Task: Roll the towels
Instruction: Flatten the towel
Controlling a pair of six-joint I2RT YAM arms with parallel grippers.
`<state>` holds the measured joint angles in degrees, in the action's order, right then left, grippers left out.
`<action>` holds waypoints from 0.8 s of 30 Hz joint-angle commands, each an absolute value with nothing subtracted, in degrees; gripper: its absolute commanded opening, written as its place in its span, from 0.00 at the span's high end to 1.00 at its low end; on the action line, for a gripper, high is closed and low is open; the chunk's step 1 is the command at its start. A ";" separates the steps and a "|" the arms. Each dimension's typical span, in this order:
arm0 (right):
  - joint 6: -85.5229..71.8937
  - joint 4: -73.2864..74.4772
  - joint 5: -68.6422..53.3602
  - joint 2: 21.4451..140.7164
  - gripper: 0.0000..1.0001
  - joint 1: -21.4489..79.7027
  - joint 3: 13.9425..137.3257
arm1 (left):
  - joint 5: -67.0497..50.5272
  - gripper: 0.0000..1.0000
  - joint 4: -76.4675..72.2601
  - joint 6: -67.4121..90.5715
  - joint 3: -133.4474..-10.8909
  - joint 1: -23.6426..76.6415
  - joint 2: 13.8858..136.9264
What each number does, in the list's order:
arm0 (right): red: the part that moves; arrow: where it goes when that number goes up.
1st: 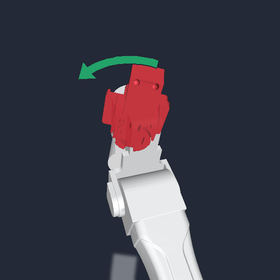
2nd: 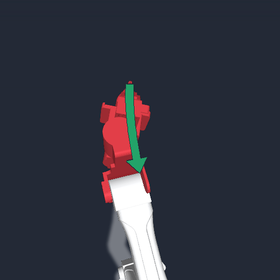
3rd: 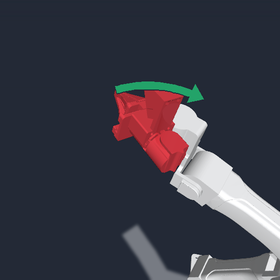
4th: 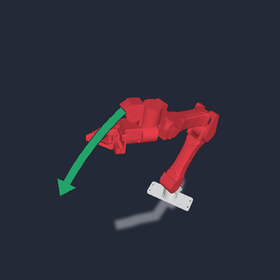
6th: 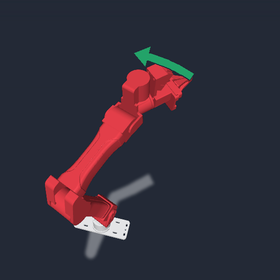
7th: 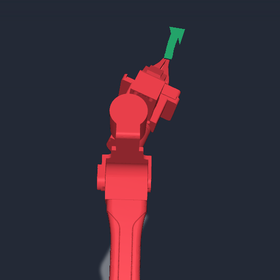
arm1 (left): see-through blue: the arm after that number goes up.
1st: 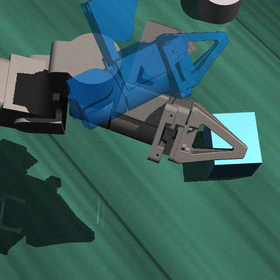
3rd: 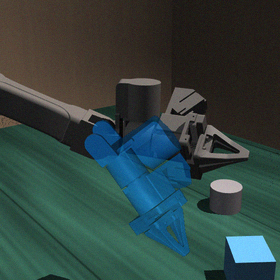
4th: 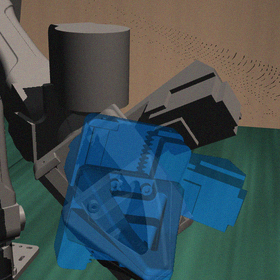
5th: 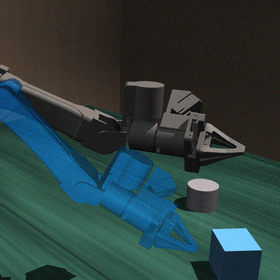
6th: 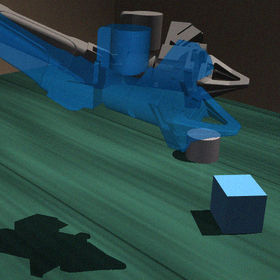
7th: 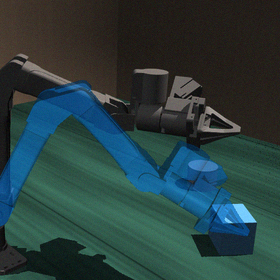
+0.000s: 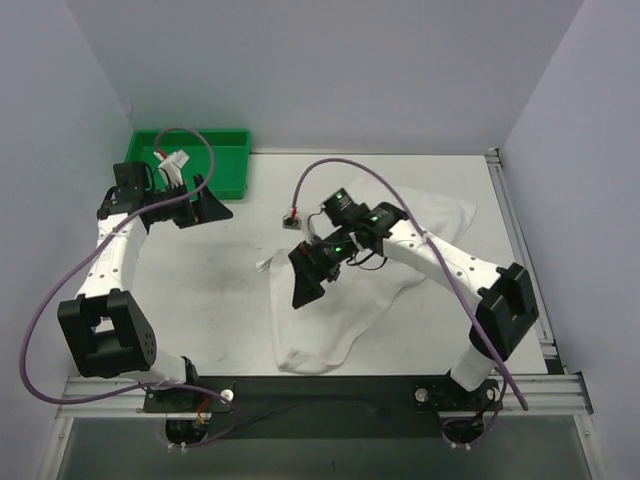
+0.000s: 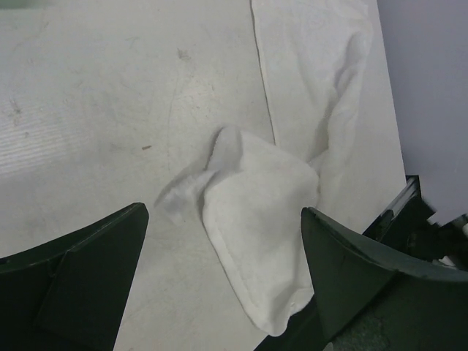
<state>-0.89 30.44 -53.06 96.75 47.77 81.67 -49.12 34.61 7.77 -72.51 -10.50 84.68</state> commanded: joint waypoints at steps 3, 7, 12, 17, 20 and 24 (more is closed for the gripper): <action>1.67 30.32 -49.76 86.75 0.04 30.62 81.21 | -45.28 0.03 38.05 2.82 -70.93 -3.54 85.78; 6.32 32.94 -37.82 91.39 0.12 19.88 84.00 | -32.74 0.05 38.76 -1.65 -69.96 9.29 87.62; 10.19 38.05 -27.34 106.41 0.26 11.17 92.36 | -21.47 0.12 38.85 -3.25 -71.10 18.80 93.77; 12.13 39.37 -22.95 116.27 0.32 8.44 94.57 | -15.57 0.12 38.85 -4.48 -73.65 22.23 100.09; 14.06 41.92 -20.40 119.96 0.35 7.47 94.31 | -12.05 0.12 38.50 -4.57 -74.79 23.11 101.78; 16.25 46.47 -17.05 121.99 0.43 6.59 92.99 | -13.42 0.18 37.18 -4.66 -74.97 22.77 102.74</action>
